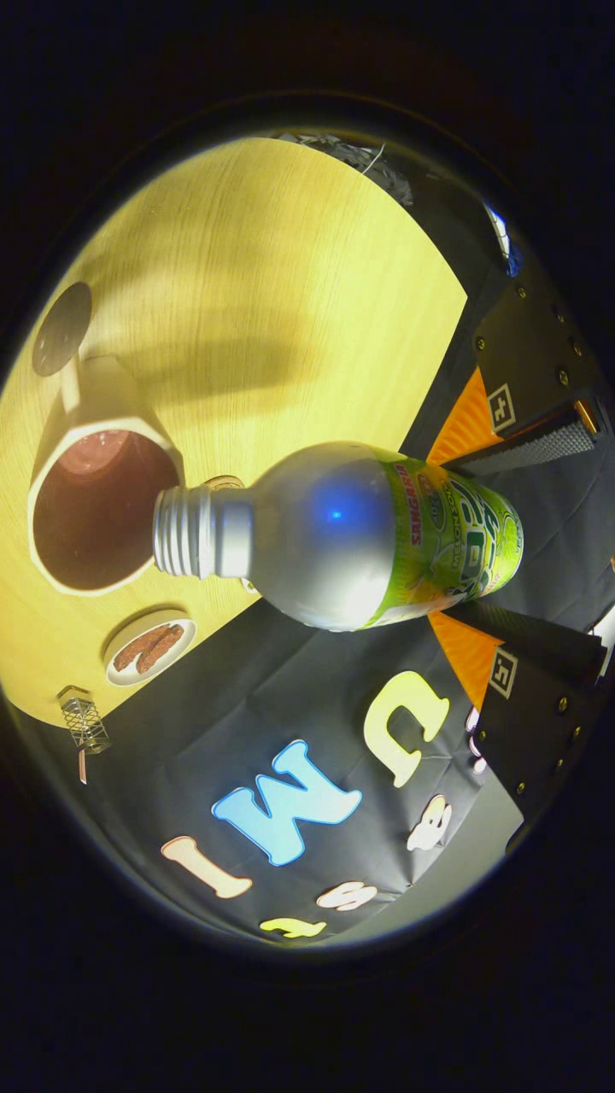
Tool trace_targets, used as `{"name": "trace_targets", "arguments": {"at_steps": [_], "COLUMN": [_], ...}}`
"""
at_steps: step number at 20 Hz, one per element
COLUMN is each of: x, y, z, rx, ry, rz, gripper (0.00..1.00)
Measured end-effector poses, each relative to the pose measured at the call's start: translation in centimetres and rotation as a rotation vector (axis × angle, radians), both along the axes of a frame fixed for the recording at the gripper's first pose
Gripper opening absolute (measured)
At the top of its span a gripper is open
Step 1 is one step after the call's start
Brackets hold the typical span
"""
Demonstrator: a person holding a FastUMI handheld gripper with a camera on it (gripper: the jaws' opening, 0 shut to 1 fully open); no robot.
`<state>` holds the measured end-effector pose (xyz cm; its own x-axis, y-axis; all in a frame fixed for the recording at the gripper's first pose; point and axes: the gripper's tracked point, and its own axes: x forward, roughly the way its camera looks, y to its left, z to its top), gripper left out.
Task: Take the bottle from table, then pour the juice into the cup, finally place the bottle on the coaster
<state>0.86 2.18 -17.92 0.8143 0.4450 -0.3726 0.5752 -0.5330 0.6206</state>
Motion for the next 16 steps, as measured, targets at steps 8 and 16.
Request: {"name": "trace_targets", "arguments": {"at_steps": [8,16], "x": [-0.4,-2.4], "y": [1.3,2.4], "z": [-2.6,-7.2], "rx": [-0.178,-0.507], "ry": [0.022,0.032], "rz": [0.049,0.159], "gripper": [0.76,0.76]}}
